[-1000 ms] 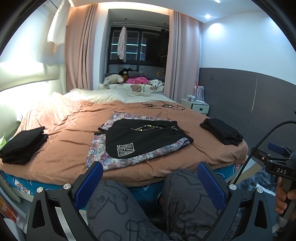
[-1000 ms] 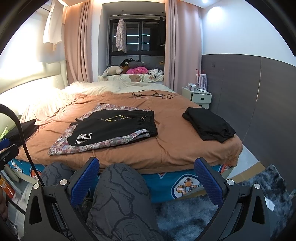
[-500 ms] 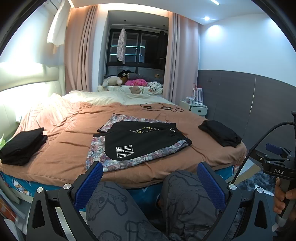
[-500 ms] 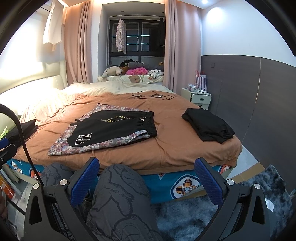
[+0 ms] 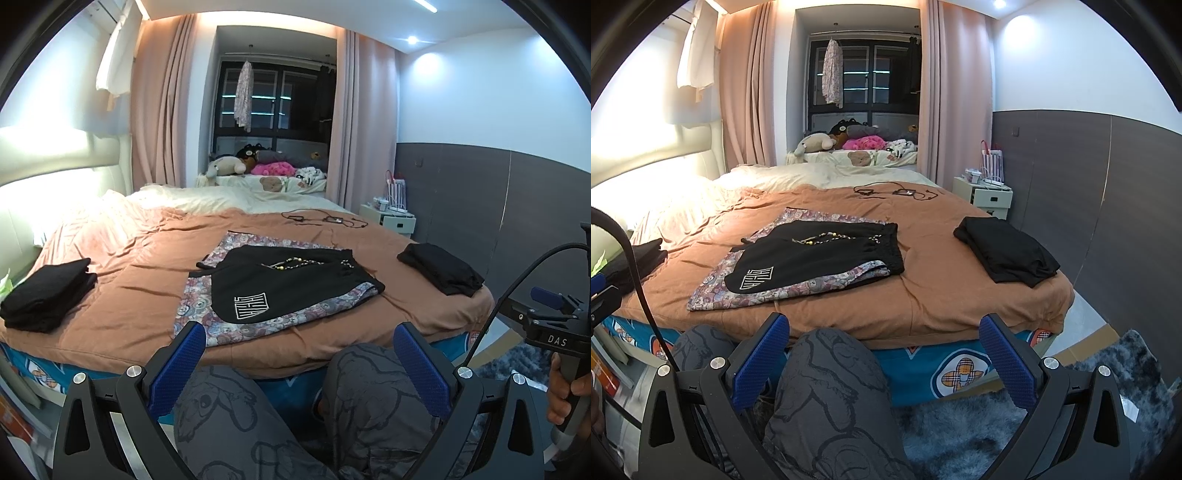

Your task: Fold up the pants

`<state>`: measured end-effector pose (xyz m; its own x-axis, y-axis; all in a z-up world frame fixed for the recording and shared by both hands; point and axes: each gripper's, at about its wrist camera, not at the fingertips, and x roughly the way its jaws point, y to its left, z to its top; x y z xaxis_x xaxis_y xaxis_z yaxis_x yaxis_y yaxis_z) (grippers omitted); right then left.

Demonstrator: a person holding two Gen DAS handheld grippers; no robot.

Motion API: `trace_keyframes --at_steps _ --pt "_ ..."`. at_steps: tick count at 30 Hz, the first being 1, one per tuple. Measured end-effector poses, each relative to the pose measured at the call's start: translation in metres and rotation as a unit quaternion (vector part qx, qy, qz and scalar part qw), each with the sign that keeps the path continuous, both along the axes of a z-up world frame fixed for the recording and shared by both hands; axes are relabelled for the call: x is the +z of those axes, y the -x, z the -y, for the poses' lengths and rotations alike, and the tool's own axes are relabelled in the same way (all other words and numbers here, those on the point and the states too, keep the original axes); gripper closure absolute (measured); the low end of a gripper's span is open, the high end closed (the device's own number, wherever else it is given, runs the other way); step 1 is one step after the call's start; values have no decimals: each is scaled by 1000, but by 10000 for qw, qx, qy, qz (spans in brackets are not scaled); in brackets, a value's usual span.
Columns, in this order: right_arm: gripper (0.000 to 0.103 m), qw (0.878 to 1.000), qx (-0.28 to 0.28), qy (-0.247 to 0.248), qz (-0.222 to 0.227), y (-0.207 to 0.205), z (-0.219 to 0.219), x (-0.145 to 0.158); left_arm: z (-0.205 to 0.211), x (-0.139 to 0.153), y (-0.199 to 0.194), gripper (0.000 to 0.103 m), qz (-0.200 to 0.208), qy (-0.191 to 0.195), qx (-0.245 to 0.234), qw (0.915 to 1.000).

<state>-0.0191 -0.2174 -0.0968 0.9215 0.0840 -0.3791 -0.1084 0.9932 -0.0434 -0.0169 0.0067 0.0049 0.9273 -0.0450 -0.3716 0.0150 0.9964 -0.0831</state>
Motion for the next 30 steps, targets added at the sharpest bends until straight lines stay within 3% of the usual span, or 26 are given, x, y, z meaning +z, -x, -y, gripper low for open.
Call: trace_keyframes --at_steps 19,30 --pt "0 10000 -27 11 -20 -8 -3 0 -18 -3 -7 0 -44 202 59 9998" --pt "0 9996 213 49 -171 -37 -5 4 -42 -9 -29 3 -180 318 215 9991"
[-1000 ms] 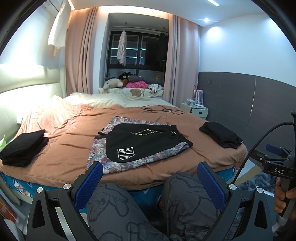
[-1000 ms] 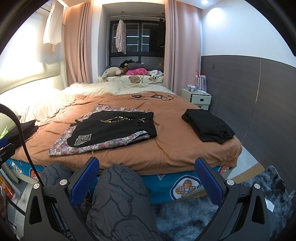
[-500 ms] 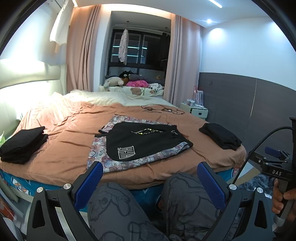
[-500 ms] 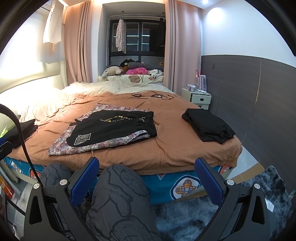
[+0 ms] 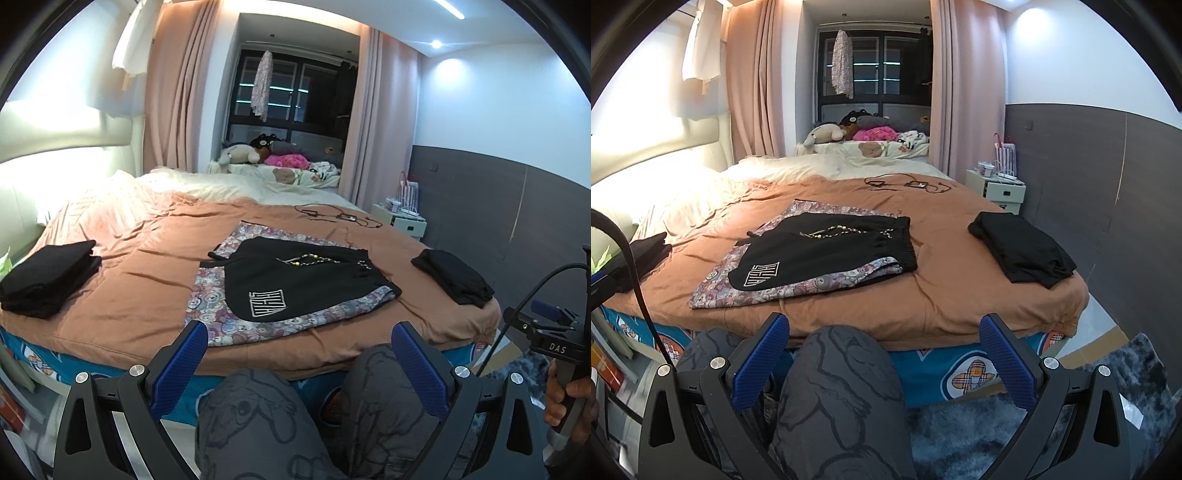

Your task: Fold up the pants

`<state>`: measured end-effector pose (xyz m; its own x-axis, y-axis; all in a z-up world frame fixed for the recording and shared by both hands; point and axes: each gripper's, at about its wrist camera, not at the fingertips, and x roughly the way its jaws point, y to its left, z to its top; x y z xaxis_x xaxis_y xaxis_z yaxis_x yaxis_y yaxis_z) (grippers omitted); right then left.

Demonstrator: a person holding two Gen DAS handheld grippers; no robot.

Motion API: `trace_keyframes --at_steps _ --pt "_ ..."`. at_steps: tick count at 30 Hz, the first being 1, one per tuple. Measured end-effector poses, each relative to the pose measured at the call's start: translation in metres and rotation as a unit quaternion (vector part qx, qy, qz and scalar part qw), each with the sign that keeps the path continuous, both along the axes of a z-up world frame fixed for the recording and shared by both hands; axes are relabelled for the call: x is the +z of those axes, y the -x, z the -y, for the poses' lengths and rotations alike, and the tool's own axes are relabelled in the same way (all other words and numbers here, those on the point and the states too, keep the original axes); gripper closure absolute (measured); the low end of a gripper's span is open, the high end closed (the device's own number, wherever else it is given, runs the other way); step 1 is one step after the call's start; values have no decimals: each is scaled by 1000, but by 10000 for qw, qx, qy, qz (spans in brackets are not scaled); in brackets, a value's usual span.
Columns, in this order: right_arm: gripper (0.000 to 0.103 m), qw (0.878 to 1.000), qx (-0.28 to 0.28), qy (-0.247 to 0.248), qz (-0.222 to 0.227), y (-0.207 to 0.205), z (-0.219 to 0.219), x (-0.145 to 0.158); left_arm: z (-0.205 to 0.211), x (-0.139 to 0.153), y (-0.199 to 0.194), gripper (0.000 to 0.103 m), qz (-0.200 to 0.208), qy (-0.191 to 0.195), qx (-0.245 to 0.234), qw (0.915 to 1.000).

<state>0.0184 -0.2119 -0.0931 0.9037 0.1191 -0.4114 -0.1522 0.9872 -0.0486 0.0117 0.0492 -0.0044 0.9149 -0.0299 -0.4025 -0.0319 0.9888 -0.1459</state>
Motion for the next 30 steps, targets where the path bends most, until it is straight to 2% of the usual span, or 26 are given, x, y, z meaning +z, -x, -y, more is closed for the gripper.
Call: trace_keyframes --at_steps 8,21,26,30 --pt "0 9997 84 138 -156 -32 -5 -4 -24 -13 -28 5 -215 204 151 9994" --pt "0 9972 337 -251 -611 -95 7 -9 -66 -43 -80 5 -847 473 581 9936" --pt "0 9944 264 -369 -952 -123 16 -17 -77 -59 -102 5 -1085 439 704 9906" --pt "0 9923 311 -358 -1142 -142 17 -15 -89 -70 -113 5 -1214 601 722 9881"
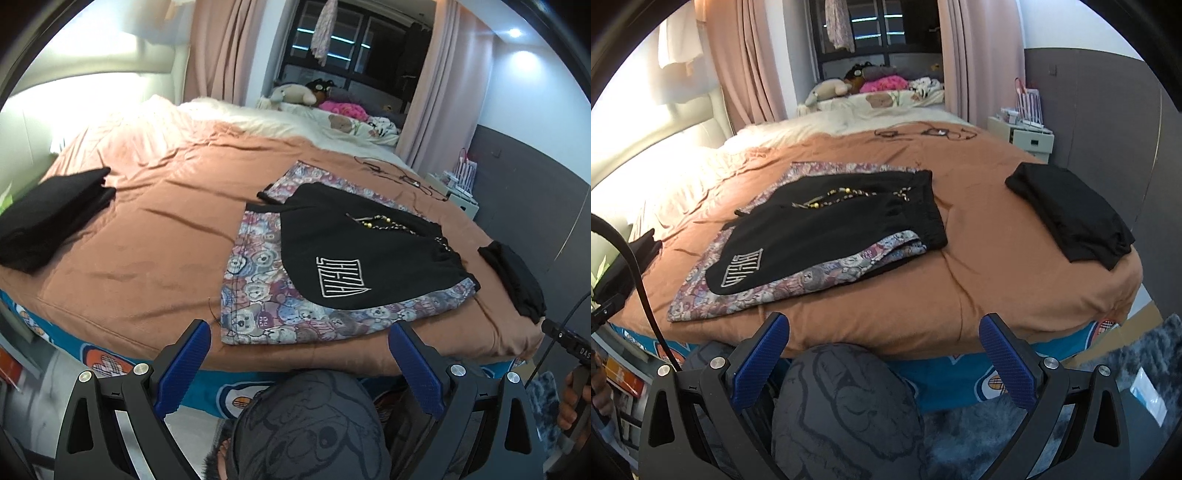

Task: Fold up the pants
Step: 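Move both grippers down toward the waistband and hem of the black shorts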

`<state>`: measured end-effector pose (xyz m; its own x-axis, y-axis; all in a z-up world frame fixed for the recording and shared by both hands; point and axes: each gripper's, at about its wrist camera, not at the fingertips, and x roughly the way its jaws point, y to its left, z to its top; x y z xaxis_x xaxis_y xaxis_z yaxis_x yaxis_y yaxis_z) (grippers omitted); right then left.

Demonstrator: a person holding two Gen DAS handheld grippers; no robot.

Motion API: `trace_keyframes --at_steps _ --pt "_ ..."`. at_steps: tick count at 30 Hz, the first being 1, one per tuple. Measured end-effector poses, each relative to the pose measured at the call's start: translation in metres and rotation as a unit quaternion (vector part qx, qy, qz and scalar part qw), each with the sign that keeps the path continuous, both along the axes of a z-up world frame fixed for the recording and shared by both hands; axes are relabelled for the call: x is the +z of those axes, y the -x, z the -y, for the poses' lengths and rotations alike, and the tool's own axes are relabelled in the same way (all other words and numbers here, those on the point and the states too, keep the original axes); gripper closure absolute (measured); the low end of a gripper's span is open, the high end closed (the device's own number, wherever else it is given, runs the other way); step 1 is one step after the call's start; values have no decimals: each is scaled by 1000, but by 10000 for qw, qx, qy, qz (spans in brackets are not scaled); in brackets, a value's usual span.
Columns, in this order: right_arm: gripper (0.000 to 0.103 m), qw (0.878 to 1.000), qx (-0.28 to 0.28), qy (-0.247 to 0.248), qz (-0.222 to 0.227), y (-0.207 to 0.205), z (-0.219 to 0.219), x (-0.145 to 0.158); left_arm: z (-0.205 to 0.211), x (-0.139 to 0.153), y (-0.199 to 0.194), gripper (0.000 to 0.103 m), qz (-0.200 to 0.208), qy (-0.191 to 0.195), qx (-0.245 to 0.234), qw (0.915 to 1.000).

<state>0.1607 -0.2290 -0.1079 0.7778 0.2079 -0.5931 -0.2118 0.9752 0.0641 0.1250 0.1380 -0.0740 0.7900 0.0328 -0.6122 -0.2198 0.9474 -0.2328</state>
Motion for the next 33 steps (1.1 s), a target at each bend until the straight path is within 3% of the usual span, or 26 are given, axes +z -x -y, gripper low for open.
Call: trace_keyframes --at_steps 15,19,24,33 --pt "0 9993 118 -201 -287 -66 11 -6 -45 -40 -40 13 -457 810 138 9956" --pt "0 9988 187 -274 -365 -82 13 -11 -54 -54 -45 17 -599 1113 205 9918" --pt "0 9975 302 -386 -506 -103 12 -17 -65 -75 -46 30 -789 1638 256 9830" --pt "0 9961 323 -425 -704 -138 12 -28 -68 -96 -53 32 -989 2010 242 9743"
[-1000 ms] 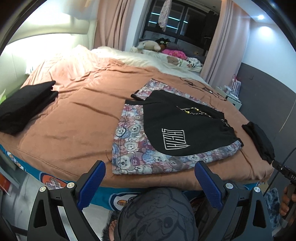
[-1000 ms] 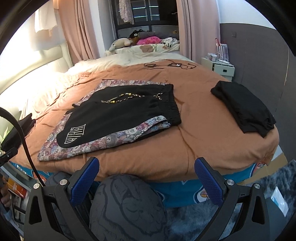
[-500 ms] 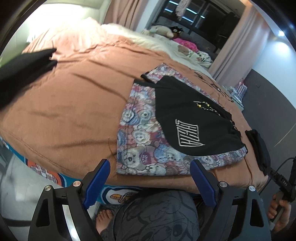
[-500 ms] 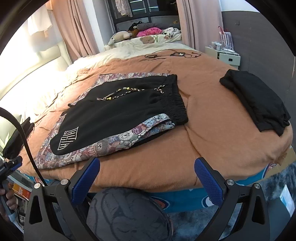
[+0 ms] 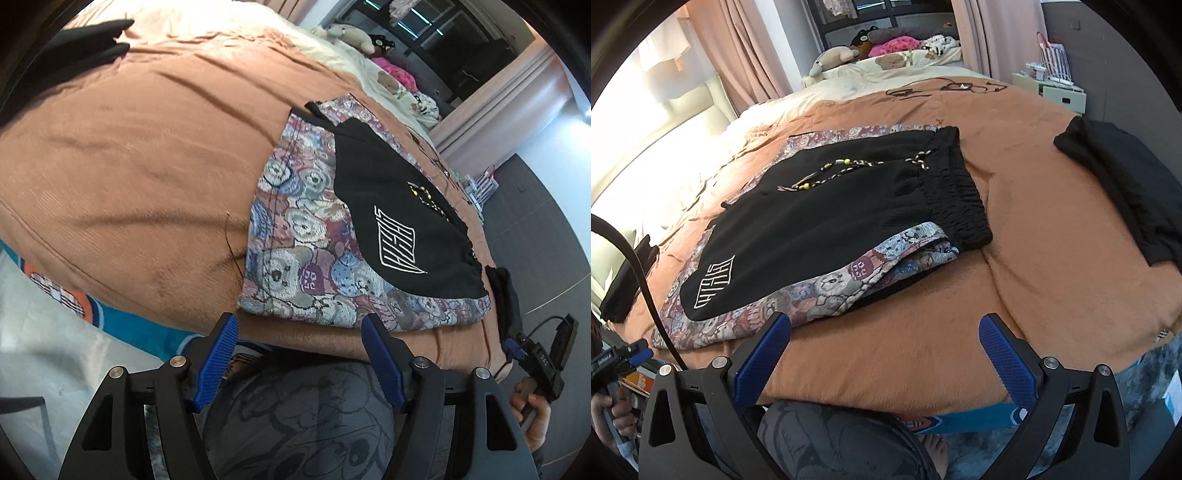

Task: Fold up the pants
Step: 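Move both grippers down toward the waistband and hem of the black shorts, then grasp the shorts hem with the left gripper while the right gripper grasps the waistband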

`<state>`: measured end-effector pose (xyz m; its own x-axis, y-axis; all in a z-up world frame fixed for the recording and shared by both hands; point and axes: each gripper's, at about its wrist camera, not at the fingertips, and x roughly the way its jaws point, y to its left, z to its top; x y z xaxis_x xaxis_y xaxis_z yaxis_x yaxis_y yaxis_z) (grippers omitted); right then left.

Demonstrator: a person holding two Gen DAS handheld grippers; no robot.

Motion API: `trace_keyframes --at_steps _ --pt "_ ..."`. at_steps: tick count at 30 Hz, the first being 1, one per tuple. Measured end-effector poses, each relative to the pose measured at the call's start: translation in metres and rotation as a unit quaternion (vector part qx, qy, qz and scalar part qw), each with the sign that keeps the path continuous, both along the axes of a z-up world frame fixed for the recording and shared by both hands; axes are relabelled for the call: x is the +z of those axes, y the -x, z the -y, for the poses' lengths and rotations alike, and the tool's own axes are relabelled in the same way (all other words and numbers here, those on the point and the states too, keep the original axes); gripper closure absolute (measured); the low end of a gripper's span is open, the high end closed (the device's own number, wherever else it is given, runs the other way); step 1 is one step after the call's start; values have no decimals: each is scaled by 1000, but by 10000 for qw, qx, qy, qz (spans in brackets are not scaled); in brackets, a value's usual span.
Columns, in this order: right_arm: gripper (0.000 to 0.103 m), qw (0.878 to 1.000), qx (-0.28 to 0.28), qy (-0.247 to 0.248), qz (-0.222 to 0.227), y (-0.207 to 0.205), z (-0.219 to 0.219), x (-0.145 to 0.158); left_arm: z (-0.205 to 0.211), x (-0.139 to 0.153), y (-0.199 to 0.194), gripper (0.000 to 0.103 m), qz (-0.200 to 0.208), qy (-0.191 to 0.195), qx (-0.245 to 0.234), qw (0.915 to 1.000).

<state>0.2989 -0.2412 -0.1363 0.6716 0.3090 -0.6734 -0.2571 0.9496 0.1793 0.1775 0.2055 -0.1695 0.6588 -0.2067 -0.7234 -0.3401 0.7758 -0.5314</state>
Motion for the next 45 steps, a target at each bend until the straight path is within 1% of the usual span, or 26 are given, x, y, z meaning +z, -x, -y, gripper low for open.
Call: trace_keyframes --at_steps 2,6,9,13,15,19,20,21,22,24,25,27,28,30,32,36,41,45 --pt "0 10000 10 -5 -55 -6 -2 -3 1 -3 -4 32 -16 64 -17 10000" --pt "0 9999 49 -41 -152 -14 -4 -7 2 -8 -14 31 -54 48 -33 10000" --pt "0 9998 68 -30 -205 -20 -7 -9 0 -4 -18 31 18 -37 -20 10000" --pt "0 9995 65 -111 -277 -25 -8 -13 -6 1 -26 33 191 44 65 9998" --pt "0 9994 56 -161 -296 -28 -7 -15 -9 2 -28 39 265 76 155 9995" --pt "0 9992 16 -266 -286 -32 -5 -17 -10 -1 -26 47 234 133 309 9992" --pt "0 9992 -12 -286 -280 -34 -3 -19 -11 -2 -24 50 218 162 349 9990" --pt "2 9991 -45 -299 -287 -36 -1 -21 -11 -4 -22 53 198 180 386 9989" --pt "7 9989 -52 -340 -326 -38 1 -24 -12 -6 -21 55 185 212 418 9987" --pt "12 9982 -52 -412 -434 -44 3 -29 -15 -10 -17 66 161 329 511 9980" --pt "16 9978 -46 -451 -485 -47 4 -33 -16 -12 -16 69 143 357 548 9978" --pt "20 9970 -37 -509 -582 -53 4 -37 -18 -14 -14 80 99 381 630 9972" --pt "20 9966 -42 -537 -619 -57 4 -39 -19 -15 -13 82 95 378 655 9971" --pt "21 9960 -75 -613 -640 -63 6 -40 -20 -15 -12 94 74 382 665 9970" --pt "22 9954 -99 -704 -640 -68 7 -39 -20 -13 -12 96 89 384 630 9972" --pt "31 9942 -152 -781 -722 -73 10 -38 -19 -1 -12 97 213 281 579 9977" --pt "31 9914 -237 -939 -886 -78 18 -31 -17 17 -13 97 331 228 539 9977" --pt "31 9898 -266 -1137 -814 -78 28 -26 -12 28 -16 97 347 76 491 9982"
